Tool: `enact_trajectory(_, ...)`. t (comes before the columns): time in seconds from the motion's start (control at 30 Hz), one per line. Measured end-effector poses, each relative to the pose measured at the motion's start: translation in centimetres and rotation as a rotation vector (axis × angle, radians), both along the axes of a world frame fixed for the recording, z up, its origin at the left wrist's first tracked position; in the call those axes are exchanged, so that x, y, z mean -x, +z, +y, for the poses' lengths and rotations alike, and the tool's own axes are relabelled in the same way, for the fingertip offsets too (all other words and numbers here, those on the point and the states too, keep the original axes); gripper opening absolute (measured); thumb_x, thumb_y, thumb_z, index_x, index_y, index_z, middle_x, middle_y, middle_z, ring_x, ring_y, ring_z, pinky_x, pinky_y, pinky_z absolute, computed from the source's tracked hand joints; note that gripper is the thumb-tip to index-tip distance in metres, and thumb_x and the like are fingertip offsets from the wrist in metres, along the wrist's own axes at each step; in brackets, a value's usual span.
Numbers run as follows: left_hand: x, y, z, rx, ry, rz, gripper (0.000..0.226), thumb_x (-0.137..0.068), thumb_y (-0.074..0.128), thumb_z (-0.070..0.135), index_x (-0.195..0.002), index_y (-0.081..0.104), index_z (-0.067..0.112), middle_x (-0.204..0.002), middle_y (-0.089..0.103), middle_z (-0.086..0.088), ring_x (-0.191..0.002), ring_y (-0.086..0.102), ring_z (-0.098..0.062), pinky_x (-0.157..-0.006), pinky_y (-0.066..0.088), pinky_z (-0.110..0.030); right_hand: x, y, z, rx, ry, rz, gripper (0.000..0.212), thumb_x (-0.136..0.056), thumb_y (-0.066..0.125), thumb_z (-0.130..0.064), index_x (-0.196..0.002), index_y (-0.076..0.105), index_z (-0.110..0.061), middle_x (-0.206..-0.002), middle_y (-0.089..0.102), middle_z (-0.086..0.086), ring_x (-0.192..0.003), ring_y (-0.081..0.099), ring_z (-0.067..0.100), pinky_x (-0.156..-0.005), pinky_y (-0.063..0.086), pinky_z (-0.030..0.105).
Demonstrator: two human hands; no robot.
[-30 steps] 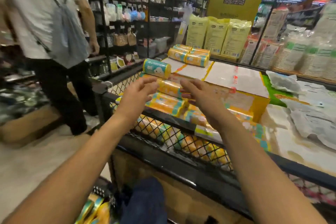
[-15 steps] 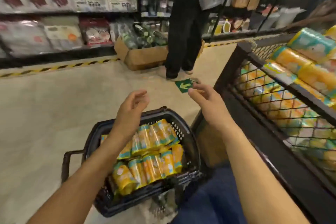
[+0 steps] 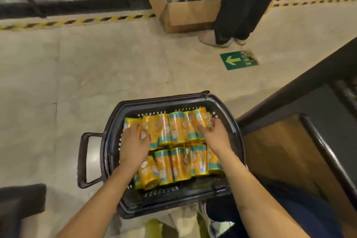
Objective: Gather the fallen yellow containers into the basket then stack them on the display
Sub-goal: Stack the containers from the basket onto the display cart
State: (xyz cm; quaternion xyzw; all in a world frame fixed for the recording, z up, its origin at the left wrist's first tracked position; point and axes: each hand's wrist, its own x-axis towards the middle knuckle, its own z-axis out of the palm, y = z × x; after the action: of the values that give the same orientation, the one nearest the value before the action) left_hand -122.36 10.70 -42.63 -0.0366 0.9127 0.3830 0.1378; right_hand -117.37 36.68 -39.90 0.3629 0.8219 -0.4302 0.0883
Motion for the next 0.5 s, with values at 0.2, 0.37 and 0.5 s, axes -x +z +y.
enact_trajectory(0.2, 0.5, -2.5, 2.5, 0.246, 0.001, 0.037, 0.068, -0.081, 0.077, 0.060, -0.126, 0.055, 0.014, -0.118, 0.053, -0.007, -0.112, 0.054, -0.030, -0.089, 0.047, -0.044, 1.2, -5.7, 2.1, -0.057, -0.067, -0.024, 0.099, -0.063, 0.071, -0.077, -0.138, 0.047, -0.016, -0.134, 0.062, 0.007, -0.126, 0.057, 0.029, -0.106, 0.048, 0.053)
enact_trajectory(0.37, 0.6, -3.4, 5.0, 0.366, 0.104, 0.091, 0.079, -0.073, 0.087, 0.054, -0.127, 0.055, 0.007, -0.119, 0.051, -0.011, -0.115, 0.051, -0.032, -0.080, 0.050, -0.045, 1.5, -7.7, 2.6, -0.057, -0.037, -0.030, 0.083, -0.073, 0.085, -0.057, -0.135, 0.046, -0.019, -0.131, 0.060, 0.004, -0.125, 0.055, 0.026, -0.103, 0.050, 0.050)
enact_trajectory(0.5, 1.6, -4.1, 4.8, 0.382, 0.113, 0.100, 0.069, -0.077, 0.082, 0.059, -0.118, 0.059, 0.008, -0.116, 0.050, -0.012, -0.111, 0.053, -0.034, -0.078, 0.049, -0.047, 2.4, -8.3, 2.4, -0.131, 0.019, -0.079, 0.082, -0.078, 0.081, -0.055, -0.145, 0.047, -0.023, -0.128, 0.050, 0.005, -0.126, 0.046, 0.027, -0.097, 0.044, 0.038)
